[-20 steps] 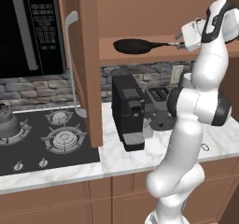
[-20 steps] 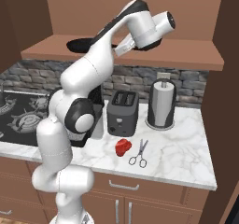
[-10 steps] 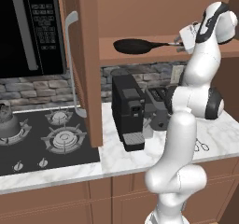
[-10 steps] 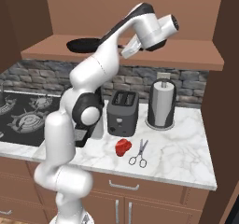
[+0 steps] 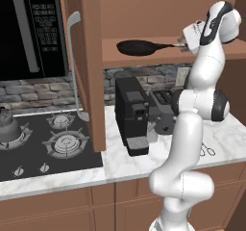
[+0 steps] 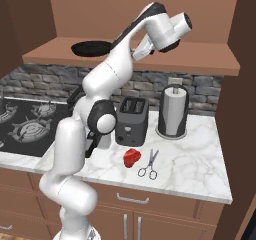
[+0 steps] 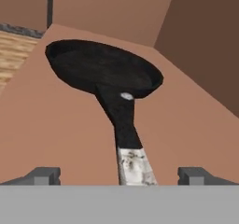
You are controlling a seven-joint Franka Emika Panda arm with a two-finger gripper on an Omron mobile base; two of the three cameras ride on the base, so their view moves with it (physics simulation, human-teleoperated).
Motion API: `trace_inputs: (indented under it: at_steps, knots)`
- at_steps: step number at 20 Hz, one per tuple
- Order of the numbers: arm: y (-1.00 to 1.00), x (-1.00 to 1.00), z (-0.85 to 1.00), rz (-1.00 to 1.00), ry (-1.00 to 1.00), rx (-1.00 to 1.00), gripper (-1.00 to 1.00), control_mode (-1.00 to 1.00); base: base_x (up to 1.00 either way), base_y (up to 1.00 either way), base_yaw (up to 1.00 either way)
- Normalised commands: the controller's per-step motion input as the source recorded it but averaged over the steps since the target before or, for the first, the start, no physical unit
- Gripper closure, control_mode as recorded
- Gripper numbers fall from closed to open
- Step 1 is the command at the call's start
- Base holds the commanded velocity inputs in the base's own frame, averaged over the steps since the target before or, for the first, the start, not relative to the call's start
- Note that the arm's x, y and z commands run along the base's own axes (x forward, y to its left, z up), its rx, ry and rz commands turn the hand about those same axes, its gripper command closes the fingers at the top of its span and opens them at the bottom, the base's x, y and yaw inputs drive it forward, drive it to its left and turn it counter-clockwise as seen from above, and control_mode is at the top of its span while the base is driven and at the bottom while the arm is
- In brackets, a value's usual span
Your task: Pick the pan from the cabinet and place it on the stove. Then turn on the stove burner for the pan.
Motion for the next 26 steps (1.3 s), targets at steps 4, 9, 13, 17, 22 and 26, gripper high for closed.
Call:
trace_inputs:
  at_steps: [4,9,13,17,22,26]
  knots:
    - [0.0,0.37,-0.14,0.0,-0.01,-0.05,-1.0,-1.0,0.0,0.0,0.0]
    - [0.0,0.44,-0.34,0.0,0.01,-0.08,-1.0,-1.0,0.0,0.0,0.0]
    - [0.0,0.41,-0.46,0.0,0.07,-0.09,-1.0,-1.0,0.0,0.0,0.0]
    - [0.0,0.19,-0.49,0.0,0.09,-0.03,-1.0,-1.0,0.0,0.0,0.0]
    - [0.0,0.01,-0.69,0.0,0.07,0.0,1.0,-1.0,0.0,0.0,0.0]
    - [0.0,0.0,-0.74,0.0,0.04,0.0,1.0,-1.0,0.0,0.0,0.0]
